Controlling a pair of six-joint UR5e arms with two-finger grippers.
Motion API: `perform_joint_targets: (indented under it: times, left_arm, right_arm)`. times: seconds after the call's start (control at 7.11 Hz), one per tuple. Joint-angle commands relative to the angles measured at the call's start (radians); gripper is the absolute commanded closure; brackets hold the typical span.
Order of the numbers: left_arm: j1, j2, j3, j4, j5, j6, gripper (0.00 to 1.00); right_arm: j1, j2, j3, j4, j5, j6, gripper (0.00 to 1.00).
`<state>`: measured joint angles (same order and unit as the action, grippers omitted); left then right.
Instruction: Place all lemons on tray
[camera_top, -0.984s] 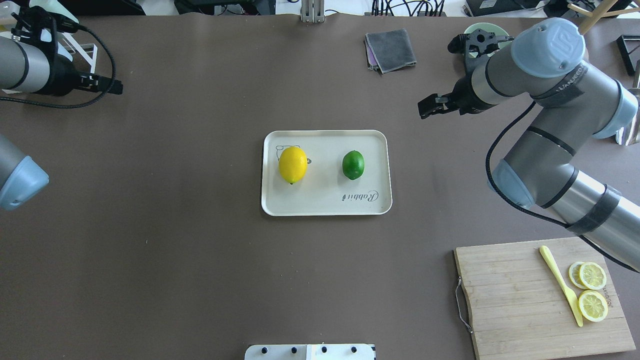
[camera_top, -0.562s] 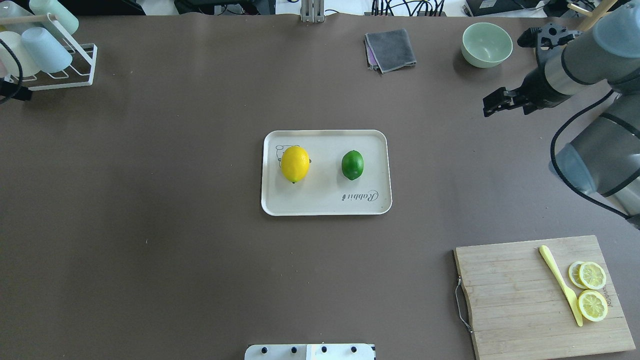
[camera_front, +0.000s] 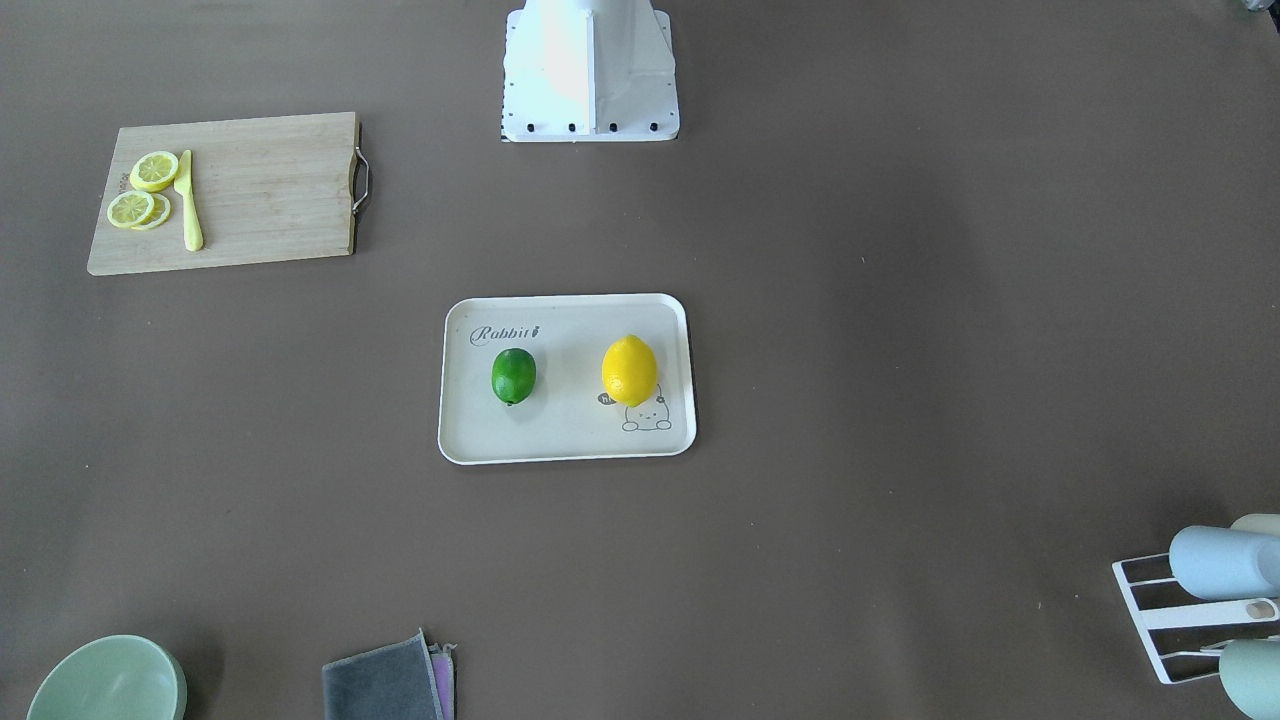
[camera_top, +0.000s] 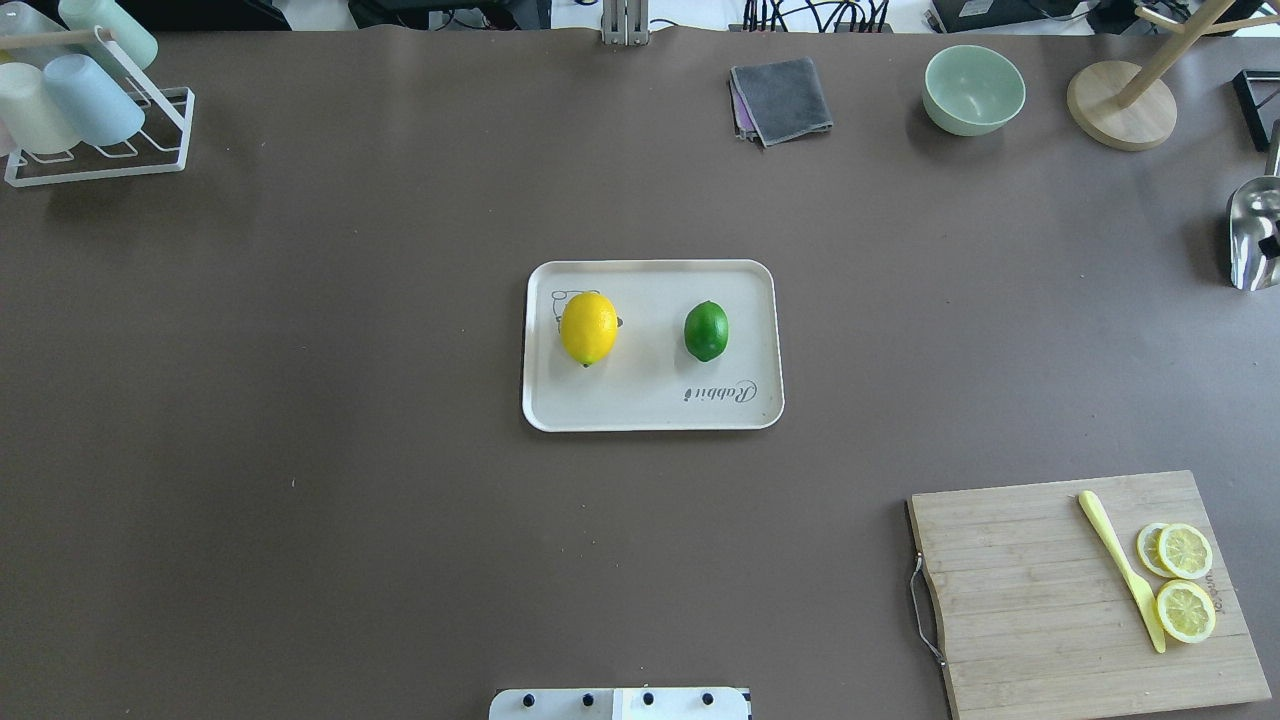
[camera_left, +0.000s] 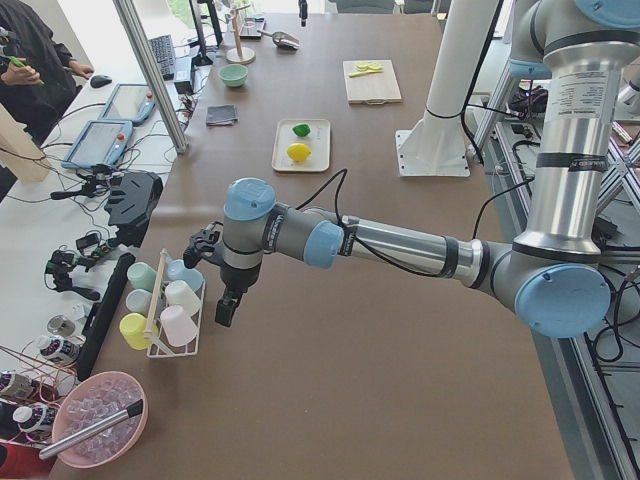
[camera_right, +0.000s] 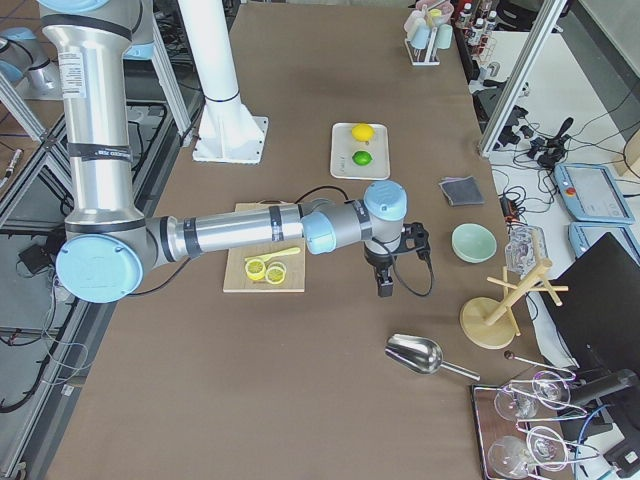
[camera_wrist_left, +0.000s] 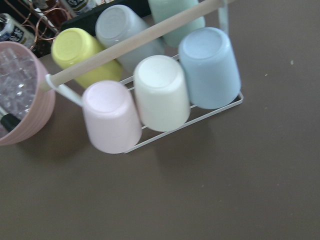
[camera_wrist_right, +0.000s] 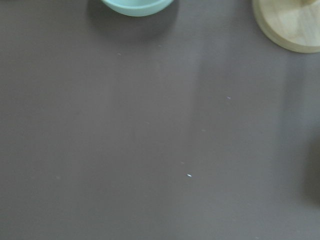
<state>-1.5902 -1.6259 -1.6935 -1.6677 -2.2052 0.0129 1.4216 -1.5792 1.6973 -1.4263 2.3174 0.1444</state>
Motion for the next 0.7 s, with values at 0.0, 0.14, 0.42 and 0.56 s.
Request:
perform_joint_targets:
  times: [0.0,0.14,0.42,0.56]
  left_arm:
    - [-0.044,0.061,0.003,0.028,-0.076,0.027,0.02]
    - [-0.044,0.061,0.006,0.026,-0.076,0.025,0.02]
    - [-0.042,0.06,0.017,0.026,-0.076,0.009,0.02]
    - [-0.04,0.058,0.012,0.026,-0.077,-0.048,0.02]
  right_arm:
    - [0.101,-0.102,-0.036,-0.023,0.001,-0.045,0.0]
    - [0.117,-0.148,-0.031,-0.01,0.008,-0.06,0.0]
    - [0.154,-0.159,-0.027,-0.019,0.013,-0.114,0.0]
    - [0.154,-0.157,-0.027,-0.02,0.013,-0.115,0.0]
